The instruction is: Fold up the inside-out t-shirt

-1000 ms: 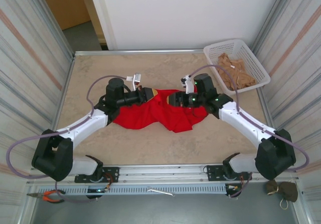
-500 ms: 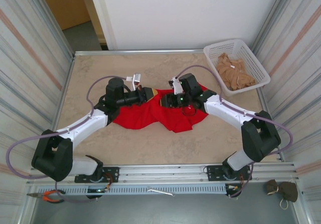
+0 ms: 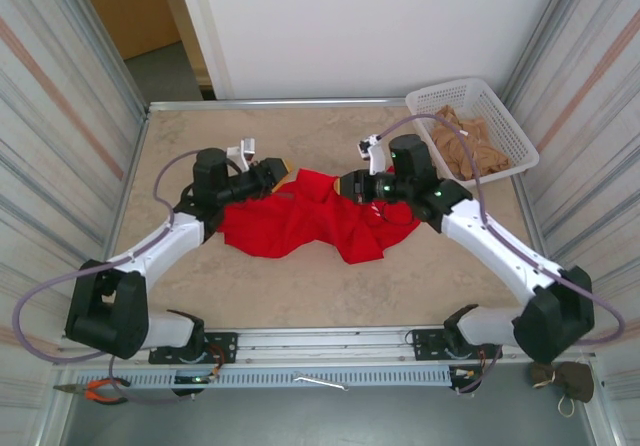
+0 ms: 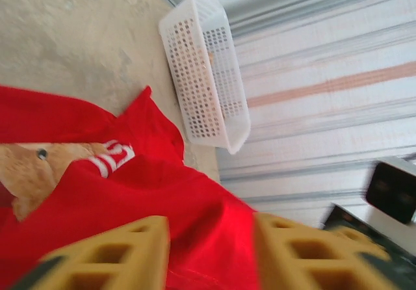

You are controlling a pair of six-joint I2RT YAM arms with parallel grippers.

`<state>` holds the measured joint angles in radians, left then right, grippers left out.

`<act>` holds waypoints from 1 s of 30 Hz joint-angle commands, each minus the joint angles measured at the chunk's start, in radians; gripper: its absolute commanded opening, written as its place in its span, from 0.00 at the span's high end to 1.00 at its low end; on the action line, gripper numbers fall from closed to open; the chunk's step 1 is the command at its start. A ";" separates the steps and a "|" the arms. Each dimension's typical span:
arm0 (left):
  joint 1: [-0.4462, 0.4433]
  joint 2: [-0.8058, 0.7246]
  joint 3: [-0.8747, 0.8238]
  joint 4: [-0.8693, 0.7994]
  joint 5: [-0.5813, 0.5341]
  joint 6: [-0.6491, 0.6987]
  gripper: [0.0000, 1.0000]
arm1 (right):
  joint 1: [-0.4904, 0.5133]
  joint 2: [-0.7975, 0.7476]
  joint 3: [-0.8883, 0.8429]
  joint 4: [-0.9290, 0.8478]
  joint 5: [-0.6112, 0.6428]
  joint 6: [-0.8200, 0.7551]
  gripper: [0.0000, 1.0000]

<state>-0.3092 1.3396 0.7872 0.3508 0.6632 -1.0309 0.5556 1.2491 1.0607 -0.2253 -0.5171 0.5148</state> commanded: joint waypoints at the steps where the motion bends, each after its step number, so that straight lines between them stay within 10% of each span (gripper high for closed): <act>1: 0.026 0.023 0.067 -0.016 0.060 0.061 0.44 | -0.012 -0.021 0.029 -0.025 -0.060 0.003 1.00; 12: -0.196 -0.151 -0.001 -0.223 -0.122 0.321 0.41 | -0.072 -0.007 -0.002 0.005 -0.112 0.027 1.00; 21: -0.581 -0.209 0.065 -0.503 -0.731 0.865 0.40 | -0.097 0.011 -0.018 0.014 -0.110 0.048 1.00; 30: -0.633 -0.058 0.151 -0.470 -0.848 1.029 0.40 | -0.098 0.011 -0.024 0.024 -0.111 0.062 1.00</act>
<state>-0.9382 1.2541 0.8951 -0.1265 -0.0998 -0.1028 0.4629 1.2568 1.0428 -0.2253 -0.6067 0.5613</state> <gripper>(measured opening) 0.603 0.048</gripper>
